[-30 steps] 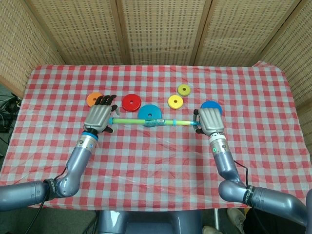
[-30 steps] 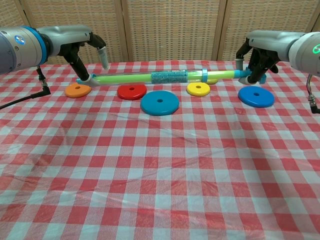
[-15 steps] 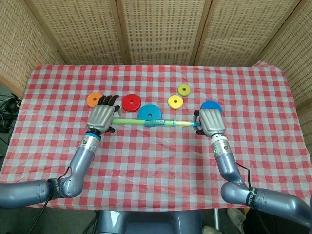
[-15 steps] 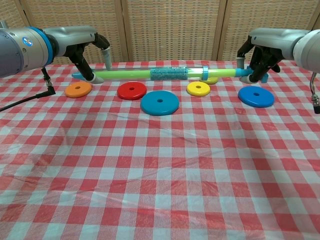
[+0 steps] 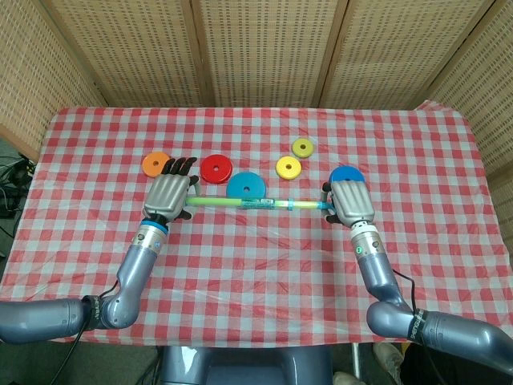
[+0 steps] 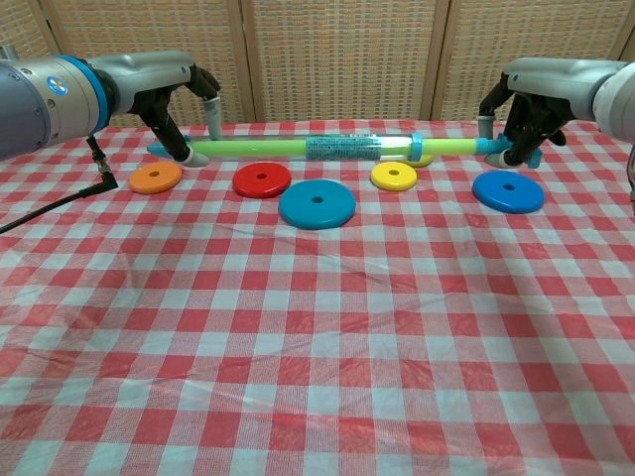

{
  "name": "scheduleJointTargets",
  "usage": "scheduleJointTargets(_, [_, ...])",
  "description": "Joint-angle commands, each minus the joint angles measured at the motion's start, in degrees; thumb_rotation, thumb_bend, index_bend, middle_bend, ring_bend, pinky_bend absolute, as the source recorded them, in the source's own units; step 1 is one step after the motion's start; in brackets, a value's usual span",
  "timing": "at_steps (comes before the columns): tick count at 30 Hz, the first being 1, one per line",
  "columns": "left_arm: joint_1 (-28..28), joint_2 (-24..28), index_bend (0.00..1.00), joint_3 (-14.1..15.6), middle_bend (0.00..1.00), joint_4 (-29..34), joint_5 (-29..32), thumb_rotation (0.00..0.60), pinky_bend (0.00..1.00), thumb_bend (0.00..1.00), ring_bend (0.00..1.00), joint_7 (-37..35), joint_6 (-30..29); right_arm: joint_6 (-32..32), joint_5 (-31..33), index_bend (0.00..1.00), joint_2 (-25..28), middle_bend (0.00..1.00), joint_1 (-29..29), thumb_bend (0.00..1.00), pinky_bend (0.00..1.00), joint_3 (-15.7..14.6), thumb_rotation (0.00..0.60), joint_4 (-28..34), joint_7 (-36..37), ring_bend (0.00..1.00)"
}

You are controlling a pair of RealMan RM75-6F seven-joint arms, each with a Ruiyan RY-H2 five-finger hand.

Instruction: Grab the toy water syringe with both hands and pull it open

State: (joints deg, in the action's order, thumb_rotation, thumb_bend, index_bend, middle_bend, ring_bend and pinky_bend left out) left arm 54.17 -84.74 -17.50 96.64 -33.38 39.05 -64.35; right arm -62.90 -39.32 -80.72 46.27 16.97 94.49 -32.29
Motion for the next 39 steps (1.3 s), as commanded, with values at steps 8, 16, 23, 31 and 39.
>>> scheduleJointTargets(8, [-0.6,0.3,0.53,1.6,0.0,0.3,-0.2,0.6,0.0,0.34,0.0,-0.4,-0.7,0.1,0.9,0.76,-0.2,1.0,0.2,0.56,0.78,-0.5,0.6,-1.2,-0.1,1.0])
scheduleJointTargets(16, [-2.1,1.0,0.53,3.2,0.0,0.9,-0.9,0.6,0.0,0.34,0.0,-1.8,-1.2,0.6,1.8,0.76,-0.3,1.0,0.3,0.56,0.78,-0.6,0.6,-3.0,0.4,1.0])
scheduleJointTargets(23, [-4.0,2.3,0.54,4.5,0.0,0.6,-1.8,0.6,0.0,0.34,0.0,-3.6,-1.3,0.8,2.4,0.76,0.2,1.0,0.2,0.56,0.78,-0.6,0.6,-4.3,0.8,1.0])
scheduleJointTargets(31, [-6.2,5.3,0.54,6.1,0.0,0.7,-3.7,0.6,0.0,0.34,0.0,-4.8,-1.3,1.3,4.0,0.76,1.8,1.0,-0.3,0.56,0.78,-0.2,0.6,-5.9,1.5,1.0])
scheduleJointTargets(39, [-8.3,7.6,0.54,7.5,0.0,0.5,-5.0,0.6,0.0,0.34,0.0,-6.4,-0.9,2.1,6.2,0.76,2.5,1.0,-0.7,0.56,0.78,-0.3,0.6,-8.3,1.3,1.0])
